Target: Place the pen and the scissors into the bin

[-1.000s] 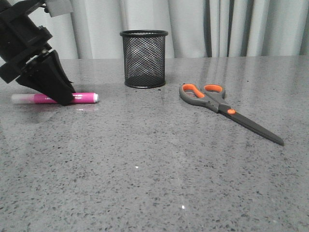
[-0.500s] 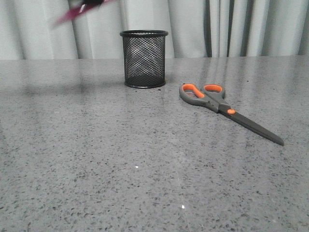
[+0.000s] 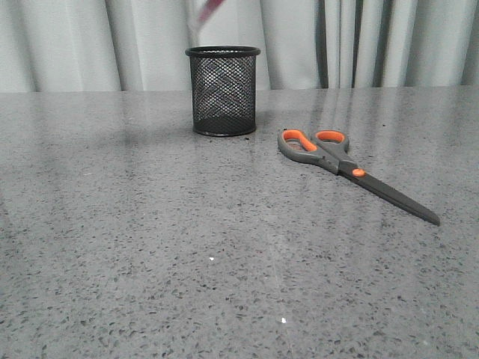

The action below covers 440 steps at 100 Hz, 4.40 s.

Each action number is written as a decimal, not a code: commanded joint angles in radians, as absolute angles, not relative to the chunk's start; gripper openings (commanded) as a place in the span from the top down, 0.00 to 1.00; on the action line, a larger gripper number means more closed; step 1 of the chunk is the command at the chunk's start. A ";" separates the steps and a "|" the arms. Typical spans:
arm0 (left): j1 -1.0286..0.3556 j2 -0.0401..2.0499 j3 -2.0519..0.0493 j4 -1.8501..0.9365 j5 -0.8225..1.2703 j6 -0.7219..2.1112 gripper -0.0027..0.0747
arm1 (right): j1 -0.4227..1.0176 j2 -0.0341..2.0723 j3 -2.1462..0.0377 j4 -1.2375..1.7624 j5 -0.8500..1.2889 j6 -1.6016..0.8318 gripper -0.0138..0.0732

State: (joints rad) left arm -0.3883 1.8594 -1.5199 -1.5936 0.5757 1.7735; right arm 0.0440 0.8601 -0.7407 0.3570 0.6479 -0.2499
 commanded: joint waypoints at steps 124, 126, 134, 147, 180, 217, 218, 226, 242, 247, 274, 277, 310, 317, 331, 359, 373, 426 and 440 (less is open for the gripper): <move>-0.192 1.554 -1.554 -1.477 0.778 1.611 0.93 | 0.042 0.856 -0.778 0.381 0.590 -0.262 0.27; -0.182 1.535 -1.554 -1.441 0.784 1.585 0.98 | 0.042 0.856 -0.778 0.386 0.587 -0.262 0.27; -0.147 1.466 -1.550 -1.311 0.812 1.500 0.99 | 0.042 0.856 -0.778 0.406 0.564 -0.262 0.27; -0.101 1.361 -1.483 -1.208 0.796 1.417 0.99 | 0.050 0.858 -0.808 0.422 0.556 -0.299 0.27; -0.005 1.028 -0.989 -1.245 0.472 1.358 0.99 | 0.211 0.966 -0.984 0.427 0.672 -0.419 0.27; 0.029 0.820 -0.762 -1.245 0.451 1.358 0.99 | 0.349 1.289 -1.210 0.198 0.877 -0.279 0.33; 0.029 0.817 -0.760 -1.245 0.451 1.358 0.99 | 0.348 1.302 -1.218 0.185 0.880 -0.275 0.33; 0.029 0.805 -0.760 -1.245 0.451 1.358 0.99 | 0.357 1.367 -1.256 0.153 0.914 -0.226 0.33; 0.029 0.803 -0.760 -1.247 0.451 1.358 0.99 | 0.389 1.491 -1.303 0.116 0.934 -0.178 0.33; 0.029 0.803 -0.760 -1.249 0.451 1.358 0.99 | 0.400 1.525 -1.314 0.096 0.939 -0.175 0.33; 0.029 0.803 -0.760 -1.253 0.451 1.358 0.99 | 0.422 1.637 -1.325 0.078 0.908 -0.171 0.33; 0.029 0.803 -0.760 -1.253 0.451 1.358 0.99 | 0.422 1.645 -1.325 0.073 0.898 -0.171 0.33; 0.029 0.803 -0.760 -1.253 0.451 1.358 0.99 | 0.422 1.662 -1.325 0.065 0.838 -0.171 0.33; 0.029 0.803 -0.760 -1.253 0.451 1.358 0.99 | 0.422 1.672 -1.325 0.065 0.838 -0.171 0.33; 0.029 0.803 -0.760 -1.253 0.450 1.358 0.99 | 0.422 1.697 -1.325 0.065 0.849 -0.171 0.33; 0.029 0.803 -0.760 -1.254 0.450 1.358 0.99 | 0.422 1.706 -1.325 0.065 0.890 -0.171 0.62; 0.029 0.803 -0.760 -1.254 0.449 1.358 0.99 | 0.422 1.706 -1.325 0.065 0.912 -0.176 0.88; 0.029 0.803 -0.760 -1.258 0.449 1.358 0.99 | 0.422 1.253 -0.995 0.110 0.258 -0.180 0.93; 0.029 0.803 -0.760 -1.277 0.449 1.358 0.99 | 0.422 1.173 -0.922 0.127 0.006 -0.180 0.93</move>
State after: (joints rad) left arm 0.0274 0.8114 -0.7328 -1.2209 0.4750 1.3688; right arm 0.4222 1.2380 -0.9235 0.1136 0.2491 -0.1711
